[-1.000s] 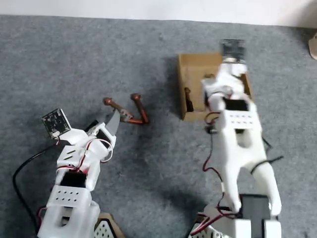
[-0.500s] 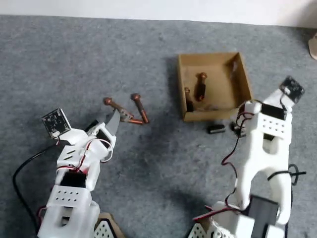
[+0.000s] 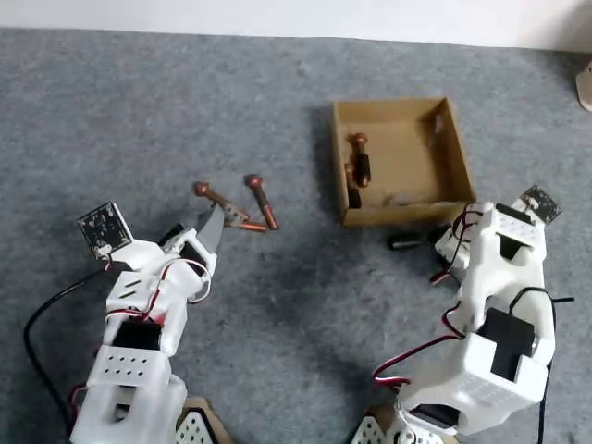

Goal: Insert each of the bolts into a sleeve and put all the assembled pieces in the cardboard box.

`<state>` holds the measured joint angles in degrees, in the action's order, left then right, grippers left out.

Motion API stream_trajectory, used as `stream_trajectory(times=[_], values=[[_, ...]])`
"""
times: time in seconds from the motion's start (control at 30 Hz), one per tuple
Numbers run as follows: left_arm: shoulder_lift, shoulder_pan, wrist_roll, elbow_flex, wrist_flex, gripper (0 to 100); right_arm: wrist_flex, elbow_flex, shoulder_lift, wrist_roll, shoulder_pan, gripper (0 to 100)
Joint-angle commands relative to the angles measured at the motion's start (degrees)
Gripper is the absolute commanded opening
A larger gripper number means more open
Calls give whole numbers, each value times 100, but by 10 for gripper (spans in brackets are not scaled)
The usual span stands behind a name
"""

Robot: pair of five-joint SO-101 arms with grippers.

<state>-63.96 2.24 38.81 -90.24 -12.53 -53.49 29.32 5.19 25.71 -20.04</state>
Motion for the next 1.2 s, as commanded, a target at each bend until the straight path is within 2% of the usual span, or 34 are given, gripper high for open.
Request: stream_trajectory(times=[0.0, 0.23, 0.37, 0.57, 0.73, 0.97, 1.17], values=[[-84, -127, -35, 22, 35, 255, 268, -110, -171, 26, -127, 249], [-84, -127, -35, 22, 35, 255, 259, -92, -998, 44, -110, 249], [-84, -136, -35, 22, 35, 255, 259, -66, -1437, 571, -136, 249], [-84, -136, -35, 13, 35, 255, 295, -57, -1552, 703, -13, 249], [-84, -136, -35, 13, 35, 255, 303, -57, -1534, 1248, 4, 249], [-84, -136, -35, 13, 35, 255, 778, -110, -479, 1292, 4, 249], [-84, -136, -35, 13, 35, 255, 998, -681, 690, 1292, 286, 249]])
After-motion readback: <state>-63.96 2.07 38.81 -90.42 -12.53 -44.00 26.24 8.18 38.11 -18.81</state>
